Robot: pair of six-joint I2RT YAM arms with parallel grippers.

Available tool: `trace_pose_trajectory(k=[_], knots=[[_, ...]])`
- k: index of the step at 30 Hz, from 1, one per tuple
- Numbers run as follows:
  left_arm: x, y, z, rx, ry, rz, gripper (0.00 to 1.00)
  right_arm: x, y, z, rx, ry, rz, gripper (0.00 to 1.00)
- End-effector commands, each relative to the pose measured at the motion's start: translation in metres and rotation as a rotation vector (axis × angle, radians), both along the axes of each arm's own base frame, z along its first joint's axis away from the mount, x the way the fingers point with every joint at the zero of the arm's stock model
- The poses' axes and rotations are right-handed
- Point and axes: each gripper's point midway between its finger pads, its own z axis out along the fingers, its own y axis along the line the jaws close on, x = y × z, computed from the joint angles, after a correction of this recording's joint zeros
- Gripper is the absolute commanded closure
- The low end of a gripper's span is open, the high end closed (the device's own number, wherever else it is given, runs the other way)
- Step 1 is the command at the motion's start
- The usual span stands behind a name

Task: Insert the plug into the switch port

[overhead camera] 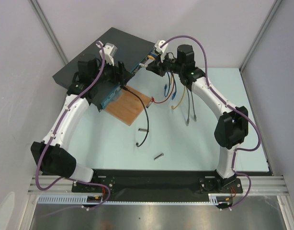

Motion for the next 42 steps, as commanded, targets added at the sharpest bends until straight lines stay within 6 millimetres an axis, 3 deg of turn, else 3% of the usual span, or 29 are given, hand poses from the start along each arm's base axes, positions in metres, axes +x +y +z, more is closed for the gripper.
trace_pose_trajectory(k=[1,12,23,29,36,42], knots=[[0.004,-0.004,0.021,-0.027,-0.055,-0.025,0.24,0.006,-0.019,0.039,0.039,-0.078,-0.06,1.0],[0.007,-0.003,0.019,-0.019,-0.051,-0.018,0.24,0.023,-0.023,0.025,0.039,-0.04,-0.114,1.0],[0.011,-0.001,0.013,0.004,-0.043,-0.011,0.28,0.038,-0.031,0.045,0.118,-0.065,-0.175,1.0],[0.011,-0.001,0.012,0.004,-0.044,-0.013,0.28,0.033,-0.027,0.038,0.101,-0.052,-0.128,1.0],[0.011,-0.001,0.011,0.006,-0.042,-0.013,0.28,0.01,-0.01,0.018,0.01,-0.033,-0.027,1.0],[0.011,-0.002,0.013,0.006,-0.049,-0.018,0.27,0.011,-0.005,0.016,-0.005,-0.039,-0.035,1.0]])
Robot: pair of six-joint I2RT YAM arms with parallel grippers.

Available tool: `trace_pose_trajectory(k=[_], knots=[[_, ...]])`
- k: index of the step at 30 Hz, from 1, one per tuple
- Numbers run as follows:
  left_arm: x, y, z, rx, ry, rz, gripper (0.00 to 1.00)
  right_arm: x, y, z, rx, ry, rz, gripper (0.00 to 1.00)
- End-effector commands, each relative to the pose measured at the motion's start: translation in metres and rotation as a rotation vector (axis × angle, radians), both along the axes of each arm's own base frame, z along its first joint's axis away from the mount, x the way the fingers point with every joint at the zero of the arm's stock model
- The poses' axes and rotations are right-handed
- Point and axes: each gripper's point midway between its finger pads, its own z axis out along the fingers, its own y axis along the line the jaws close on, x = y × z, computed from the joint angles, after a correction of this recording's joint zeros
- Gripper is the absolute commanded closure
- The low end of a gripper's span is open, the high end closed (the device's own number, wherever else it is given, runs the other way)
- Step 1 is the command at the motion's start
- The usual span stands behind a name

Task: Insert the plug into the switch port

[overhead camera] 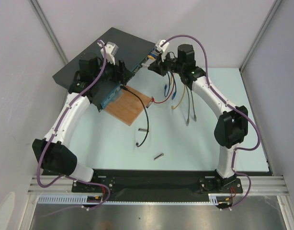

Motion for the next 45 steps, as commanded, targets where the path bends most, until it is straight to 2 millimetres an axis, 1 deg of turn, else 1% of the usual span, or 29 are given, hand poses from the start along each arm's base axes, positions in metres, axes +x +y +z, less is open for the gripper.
trace_pose_trajectory(k=[1,5,14,17,24,34,45], knots=[[0.003,0.001,0.014,0.004,-0.041,-0.005,0.28,0.002,0.006,0.023,0.009,-0.072,0.013,1.0],[0.004,0.002,0.013,0.002,-0.041,-0.001,0.28,0.005,0.008,0.027,0.018,-0.079,0.015,1.0],[0.004,0.002,0.015,-0.003,-0.043,0.002,0.27,0.011,0.014,0.027,0.036,-0.066,0.023,1.0],[0.005,0.002,0.013,0.0,-0.039,0.005,0.27,0.009,0.015,0.027,0.041,-0.058,0.034,1.0],[0.005,0.002,0.012,0.0,-0.036,0.003,0.27,-0.004,0.018,0.031,0.052,-0.052,0.077,1.0],[0.005,0.001,0.01,-0.005,-0.032,-0.002,0.27,-0.005,0.019,0.038,0.058,-0.067,0.067,1.0],[0.001,0.002,0.007,-0.001,-0.028,0.002,0.27,-0.016,0.028,0.046,0.064,-0.073,0.088,1.0]])
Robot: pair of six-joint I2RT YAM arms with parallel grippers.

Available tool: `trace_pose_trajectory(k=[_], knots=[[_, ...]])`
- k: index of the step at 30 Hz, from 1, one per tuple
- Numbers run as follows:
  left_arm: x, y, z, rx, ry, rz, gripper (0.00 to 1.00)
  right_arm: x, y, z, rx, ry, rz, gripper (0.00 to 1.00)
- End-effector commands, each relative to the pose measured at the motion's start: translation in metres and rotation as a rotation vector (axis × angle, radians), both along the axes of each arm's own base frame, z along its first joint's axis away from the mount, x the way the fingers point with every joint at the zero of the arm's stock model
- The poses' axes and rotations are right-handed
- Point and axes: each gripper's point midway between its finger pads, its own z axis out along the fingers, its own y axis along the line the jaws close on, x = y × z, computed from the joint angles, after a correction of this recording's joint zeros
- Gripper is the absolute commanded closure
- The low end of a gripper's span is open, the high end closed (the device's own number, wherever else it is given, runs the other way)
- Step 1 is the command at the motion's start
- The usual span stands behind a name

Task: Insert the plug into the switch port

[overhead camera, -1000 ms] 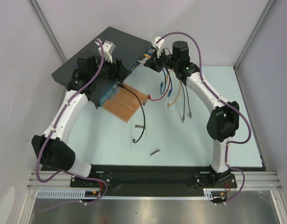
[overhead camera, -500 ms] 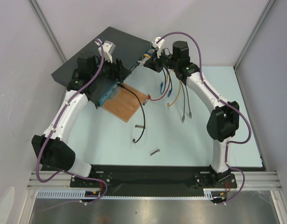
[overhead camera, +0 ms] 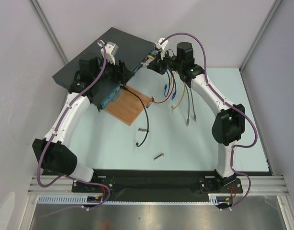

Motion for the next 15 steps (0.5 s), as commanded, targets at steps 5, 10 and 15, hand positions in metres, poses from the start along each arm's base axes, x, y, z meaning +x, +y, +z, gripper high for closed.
trace_pose_trajectory(k=[5,10,15], knots=[[-0.001,0.003,0.007,0.001,-0.027,0.004,0.27,-0.021,0.018,0.051,0.058,-0.104,0.046,1.0],[0.0,0.003,0.005,-0.001,-0.024,0.004,0.27,-0.019,0.018,0.056,0.062,-0.115,0.038,1.0],[0.0,0.003,0.006,0.0,-0.027,0.004,0.27,-0.021,0.021,0.061,0.069,-0.118,0.042,1.0]])
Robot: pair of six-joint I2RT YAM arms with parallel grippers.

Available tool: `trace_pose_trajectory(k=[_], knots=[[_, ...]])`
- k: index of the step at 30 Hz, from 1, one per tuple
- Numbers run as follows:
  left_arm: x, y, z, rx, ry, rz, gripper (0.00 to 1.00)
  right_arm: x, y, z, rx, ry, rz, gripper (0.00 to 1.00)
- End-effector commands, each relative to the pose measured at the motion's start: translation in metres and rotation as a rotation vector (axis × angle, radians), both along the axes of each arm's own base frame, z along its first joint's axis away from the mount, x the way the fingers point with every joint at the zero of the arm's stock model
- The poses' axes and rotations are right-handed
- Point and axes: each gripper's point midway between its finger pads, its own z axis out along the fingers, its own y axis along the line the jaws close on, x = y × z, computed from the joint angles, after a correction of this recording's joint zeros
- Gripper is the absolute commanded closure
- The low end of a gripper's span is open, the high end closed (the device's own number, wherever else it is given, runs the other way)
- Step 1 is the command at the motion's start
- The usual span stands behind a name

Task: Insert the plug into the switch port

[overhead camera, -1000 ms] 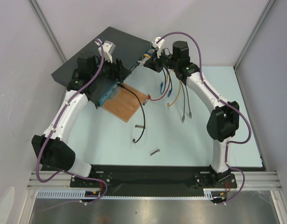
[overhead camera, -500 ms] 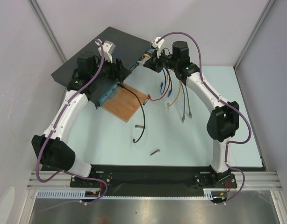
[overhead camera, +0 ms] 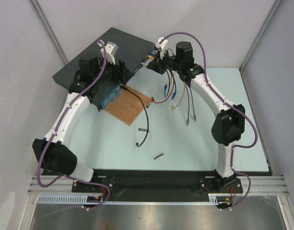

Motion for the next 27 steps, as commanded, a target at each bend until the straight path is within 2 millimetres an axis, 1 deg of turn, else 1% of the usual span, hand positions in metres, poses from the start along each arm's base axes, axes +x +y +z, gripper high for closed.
trace_pose_trajectory(k=[1,8,11,12,16,19,21,27], knots=[[0.0,0.003,0.006,-0.001,-0.027,0.003,0.27,-0.02,0.02,0.06,0.077,-0.129,0.054,1.0],[0.0,0.002,0.005,0.001,-0.025,0.001,0.27,-0.022,0.025,0.064,0.085,-0.135,0.061,1.0],[0.001,0.003,0.003,0.002,-0.022,0.002,0.27,-0.023,0.027,0.067,0.092,-0.138,0.064,1.0],[0.001,0.004,0.004,0.001,-0.023,0.004,0.27,-0.024,0.027,0.072,0.097,-0.147,0.067,1.0],[0.001,0.005,0.002,0.004,-0.021,0.005,0.27,-0.027,0.029,0.074,0.1,-0.148,0.078,1.0],[0.002,0.006,0.002,0.003,-0.021,0.008,0.27,-0.028,0.029,0.073,0.098,-0.144,0.082,1.0],[0.002,0.006,0.0,0.0,-0.016,0.007,0.27,-0.029,0.029,0.075,0.103,-0.145,0.088,1.0],[0.002,0.008,0.0,0.004,-0.019,0.009,0.27,-0.03,0.031,0.069,0.103,-0.129,0.1,1.0]])
